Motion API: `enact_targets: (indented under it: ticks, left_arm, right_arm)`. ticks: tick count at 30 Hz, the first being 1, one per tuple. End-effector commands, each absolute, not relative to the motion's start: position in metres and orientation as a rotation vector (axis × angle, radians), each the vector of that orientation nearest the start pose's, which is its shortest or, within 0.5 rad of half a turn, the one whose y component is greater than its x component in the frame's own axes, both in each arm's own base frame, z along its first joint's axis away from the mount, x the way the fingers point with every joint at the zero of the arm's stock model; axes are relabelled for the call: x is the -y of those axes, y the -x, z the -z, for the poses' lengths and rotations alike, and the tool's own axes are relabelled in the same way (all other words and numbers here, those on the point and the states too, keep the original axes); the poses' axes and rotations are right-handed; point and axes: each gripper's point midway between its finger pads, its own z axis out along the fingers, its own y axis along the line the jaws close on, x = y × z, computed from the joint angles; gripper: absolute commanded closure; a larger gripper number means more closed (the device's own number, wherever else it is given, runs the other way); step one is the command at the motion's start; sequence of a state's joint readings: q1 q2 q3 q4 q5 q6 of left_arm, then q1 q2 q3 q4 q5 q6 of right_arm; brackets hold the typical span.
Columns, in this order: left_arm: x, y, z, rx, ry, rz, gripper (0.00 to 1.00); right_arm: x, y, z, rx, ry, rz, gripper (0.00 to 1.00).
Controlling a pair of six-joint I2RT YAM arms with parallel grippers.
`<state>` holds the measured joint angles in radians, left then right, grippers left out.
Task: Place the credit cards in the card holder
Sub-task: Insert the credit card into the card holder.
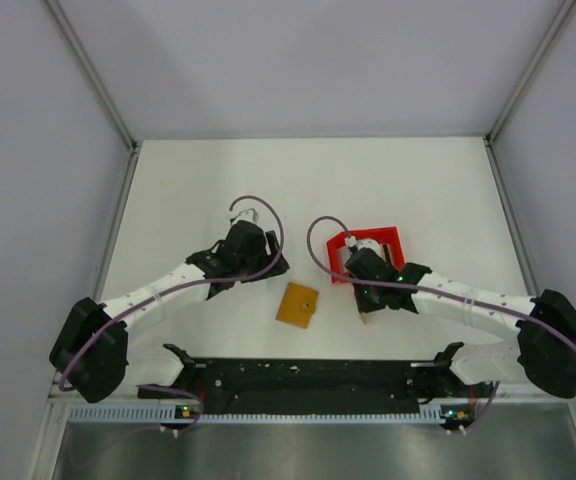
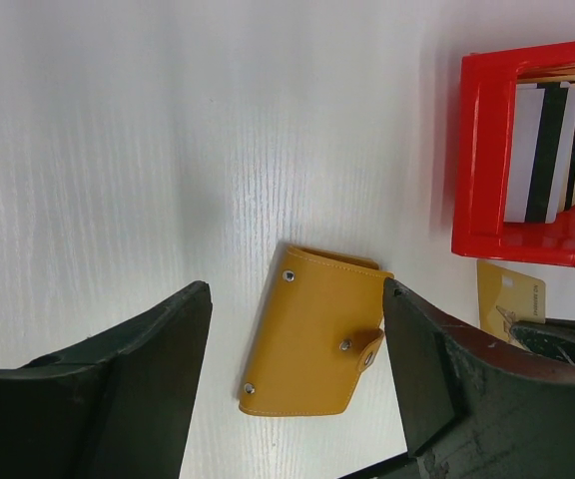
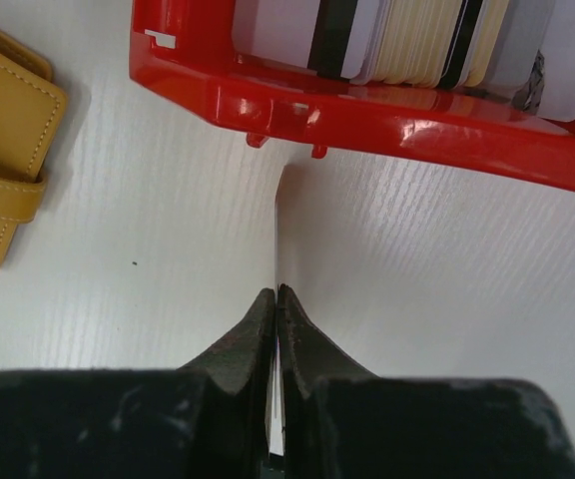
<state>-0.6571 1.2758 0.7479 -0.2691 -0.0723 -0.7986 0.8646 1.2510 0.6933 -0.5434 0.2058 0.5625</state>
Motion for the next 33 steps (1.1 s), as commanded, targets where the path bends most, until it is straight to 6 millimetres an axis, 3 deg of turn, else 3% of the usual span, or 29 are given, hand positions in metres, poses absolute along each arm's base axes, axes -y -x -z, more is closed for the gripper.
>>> enact_targets:
  ticks: [1,6,10,14,19,24,30,33]
  left_arm:
    - [0.223,-0.266,-0.105,-2.390,0.220,0.633,0.27]
    - [0.222,-0.262,-0.100,-2.408,0.203,0.626,0.28]
    - [0.210,-0.257,-0.093,-2.423,0.233,0.578,0.27]
    - [0.191,-0.253,-0.084,-2.443,0.320,0.517,0.22]
    - [0.168,-0.246,-0.079,-2.434,0.452,0.493,0.03]
    - [0.147,-0.242,-0.079,-2.407,0.549,0.445,0.02]
    - [0.136,-0.240,-0.081,-2.386,0.572,0.409,0.02]
    - [0.136,-0.239,-0.079,-2.394,0.569,0.408,0.02]
  right_arm:
    - [-0.188,-0.174,-0.040,-2.637,0.341,-0.181,1.00]
    - [-0.205,-0.174,-0.067,-2.588,0.372,-0.317,1.00]
    - [-0.237,-0.175,-0.114,-2.482,0.338,-0.574,1.00]
    - [-0.270,-0.186,-0.137,-2.423,0.287,-0.721,1.00]
    - [-0.319,-0.198,-0.142,-2.415,0.246,-0.796,1.00]
    - [-0.357,-0.202,-0.141,-2.420,0.247,-0.778,1.00]
    - [-0.368,-0.198,-0.116,-2.463,0.244,-0.639,1.00]
    - [-0.361,-0.200,-0.102,-2.476,0.235,-0.544,1.00]
